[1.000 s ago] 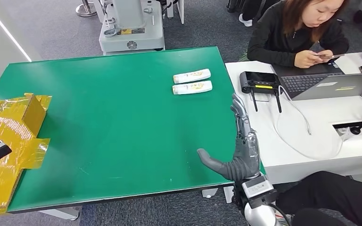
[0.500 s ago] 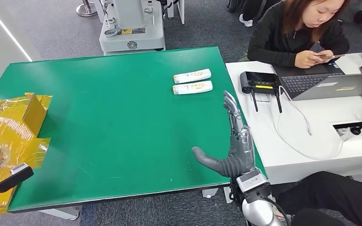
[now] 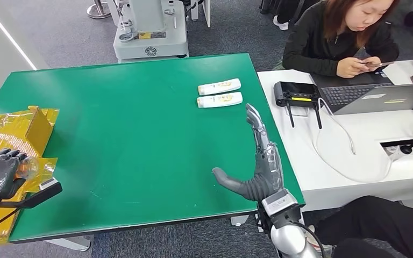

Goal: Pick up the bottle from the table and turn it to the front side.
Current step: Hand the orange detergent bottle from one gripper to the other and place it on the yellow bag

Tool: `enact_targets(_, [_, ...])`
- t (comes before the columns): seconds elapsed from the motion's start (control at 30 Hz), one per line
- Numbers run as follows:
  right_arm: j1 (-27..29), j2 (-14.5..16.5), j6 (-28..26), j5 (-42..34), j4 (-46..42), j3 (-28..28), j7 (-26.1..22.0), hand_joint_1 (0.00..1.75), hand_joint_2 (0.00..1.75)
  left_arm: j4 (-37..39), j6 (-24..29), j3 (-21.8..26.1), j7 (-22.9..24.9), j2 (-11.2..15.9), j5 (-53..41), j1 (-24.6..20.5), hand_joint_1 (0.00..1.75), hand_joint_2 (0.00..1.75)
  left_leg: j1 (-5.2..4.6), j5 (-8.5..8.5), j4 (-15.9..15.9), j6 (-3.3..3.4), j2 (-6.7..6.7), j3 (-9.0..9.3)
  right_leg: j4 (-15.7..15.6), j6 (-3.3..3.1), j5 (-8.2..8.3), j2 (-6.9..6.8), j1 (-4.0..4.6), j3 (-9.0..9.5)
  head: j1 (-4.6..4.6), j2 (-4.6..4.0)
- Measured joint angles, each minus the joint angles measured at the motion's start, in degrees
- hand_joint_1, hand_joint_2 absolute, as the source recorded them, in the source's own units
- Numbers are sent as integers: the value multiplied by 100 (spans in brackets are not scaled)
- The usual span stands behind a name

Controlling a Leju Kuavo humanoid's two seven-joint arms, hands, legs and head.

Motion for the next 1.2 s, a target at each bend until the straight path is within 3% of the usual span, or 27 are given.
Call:
enact_targets(0.37, [152,4,-50,226,-13,36,61,0,175,930,122,-558,212,-529,-20,-506,175,175,0,0,1,0,2,0,0,-1,1,2,0,1,0,0])
enact_targets(0.7, [387,8,46,394,-159,36,158,0,175,1671,133,-691,250,-882,28,-700,175,175,0,0,1,0,3,0,0,-1,1,3,0,-1,0,0])
enact_targets(0.9, [485,45,100,636,-199,33,214,0,175,2186,211,-700,588,-1085,-135,-832,175,175,0,0,1,0,2,0,0,-1,1,3,0,1,0,0])
enact_targets(1.2, [542,120,180,756,-258,28,282,0,175,2593,265,-701,818,-1196,-246,-997,175,175,0,0,1,0,2,1,1,-1,1,3,0,1,-1,0])
